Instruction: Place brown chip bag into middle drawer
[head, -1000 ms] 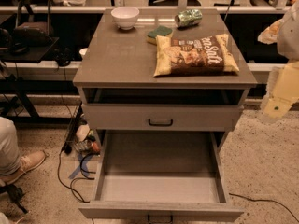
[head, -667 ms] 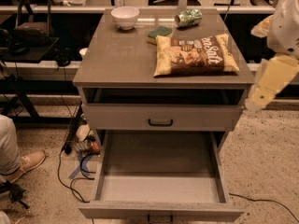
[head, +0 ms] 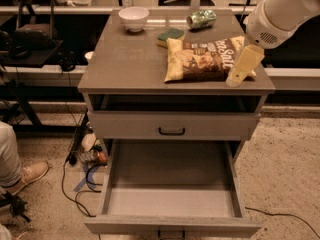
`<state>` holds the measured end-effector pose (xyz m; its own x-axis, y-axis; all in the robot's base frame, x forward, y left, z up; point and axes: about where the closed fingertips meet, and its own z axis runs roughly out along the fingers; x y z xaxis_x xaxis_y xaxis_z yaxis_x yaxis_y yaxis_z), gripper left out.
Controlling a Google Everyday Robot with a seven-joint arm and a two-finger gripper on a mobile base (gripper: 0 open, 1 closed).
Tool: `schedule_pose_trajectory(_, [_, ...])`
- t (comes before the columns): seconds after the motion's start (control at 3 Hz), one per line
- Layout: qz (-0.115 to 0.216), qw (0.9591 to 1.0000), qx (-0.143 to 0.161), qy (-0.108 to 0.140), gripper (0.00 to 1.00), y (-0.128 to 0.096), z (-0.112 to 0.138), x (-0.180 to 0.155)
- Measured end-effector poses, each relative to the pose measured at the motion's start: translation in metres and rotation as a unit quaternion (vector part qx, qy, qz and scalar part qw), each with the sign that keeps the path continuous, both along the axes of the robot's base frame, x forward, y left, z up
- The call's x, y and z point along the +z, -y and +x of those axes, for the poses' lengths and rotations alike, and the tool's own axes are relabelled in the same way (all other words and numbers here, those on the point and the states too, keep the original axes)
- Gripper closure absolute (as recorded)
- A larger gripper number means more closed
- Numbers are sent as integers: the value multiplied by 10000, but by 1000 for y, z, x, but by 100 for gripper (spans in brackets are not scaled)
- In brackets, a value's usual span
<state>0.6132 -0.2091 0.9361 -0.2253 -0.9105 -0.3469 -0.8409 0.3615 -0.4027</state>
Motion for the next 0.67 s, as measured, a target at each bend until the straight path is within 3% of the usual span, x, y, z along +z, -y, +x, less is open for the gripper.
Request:
schedule_pose_trajectory(0.33, [225,9990,-288,256,0,-6,76,-23])
schedule_pose_trajectory(0.67, [320,9976,-461,397,0,-7,116,-30])
